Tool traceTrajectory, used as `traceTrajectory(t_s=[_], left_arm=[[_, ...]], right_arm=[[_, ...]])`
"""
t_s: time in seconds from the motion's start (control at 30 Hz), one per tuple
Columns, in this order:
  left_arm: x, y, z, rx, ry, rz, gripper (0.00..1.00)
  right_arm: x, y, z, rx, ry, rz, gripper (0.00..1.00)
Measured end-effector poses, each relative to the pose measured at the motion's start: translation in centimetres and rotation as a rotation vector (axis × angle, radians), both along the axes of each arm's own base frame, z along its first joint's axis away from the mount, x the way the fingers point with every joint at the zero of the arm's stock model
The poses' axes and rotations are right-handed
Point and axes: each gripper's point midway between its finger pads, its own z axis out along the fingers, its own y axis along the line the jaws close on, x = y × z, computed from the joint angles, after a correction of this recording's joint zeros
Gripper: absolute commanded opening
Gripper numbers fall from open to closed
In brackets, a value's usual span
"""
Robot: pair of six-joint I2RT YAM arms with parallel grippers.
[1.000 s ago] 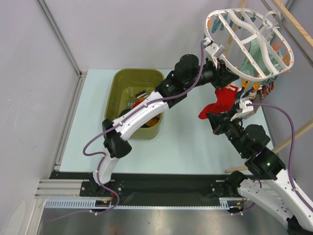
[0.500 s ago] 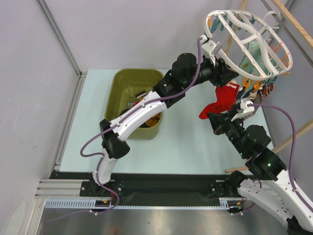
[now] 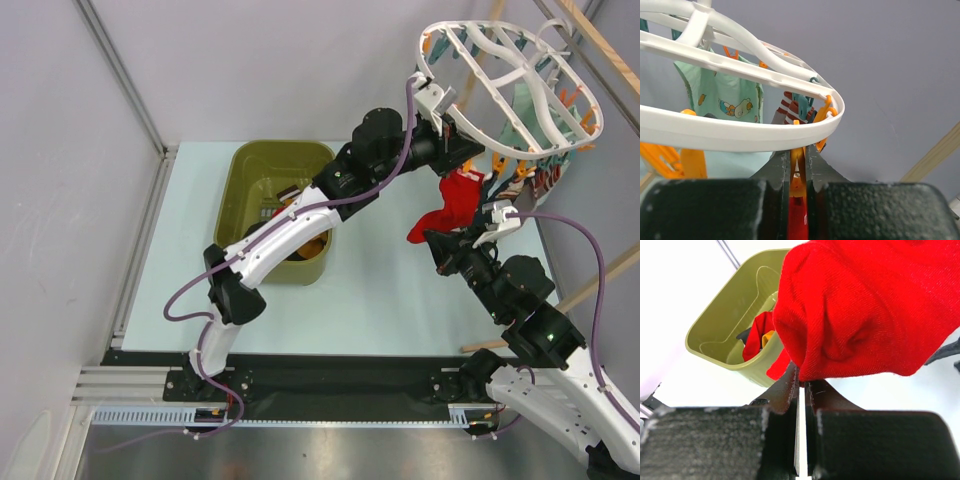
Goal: Remove the socks clipped to the hanger
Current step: Remove the sock from the hanger, then place the sock in the bin.
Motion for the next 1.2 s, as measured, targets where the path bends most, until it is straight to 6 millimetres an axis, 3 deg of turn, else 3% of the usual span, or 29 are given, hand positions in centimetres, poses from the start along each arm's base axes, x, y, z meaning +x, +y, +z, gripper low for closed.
traceTrajectory(t_s=[0.57, 0.7, 0.77, 0.9, 1.0, 1.2], left_arm=[[-0.7, -0.2, 0.0, 0.001, -0.003, -0.039, 0.01], [-0.7, -0.2, 0.1, 0.000, -0.003, -0.038, 0.43], [-0.6, 0.0, -0.2, -0.003, 0.007, -0.030, 0.48], [-1.1, 0.8, -1.0, 0.015, 0.026, -0.030, 0.71], [-1.5, 1.5, -0.8, 0.021, 0.022, -0.028, 0.80], [-2.4, 4.1, 1.5, 0.018, 0.000, 0.003, 0.82]], right_arm=[[-0.7, -0.7, -0.3, 0.001, 0.000, -0.004, 0.00], [-0.8, -0.7, -0.5, -0.004, 0.006, -0.004, 0.00], [-0.9, -0.8, -0.6, -0.007, 0.010, -0.004, 0.00], [-1.3, -1.1, -1.1, -0.013, 0.022, -0.003, 0.00], [-1.4, -1.0, -1.5, -0.019, 0.036, 0.005, 0.00], [-1.4, 0.1, -3.2, -0.038, 0.097, 0.045, 0.00]])
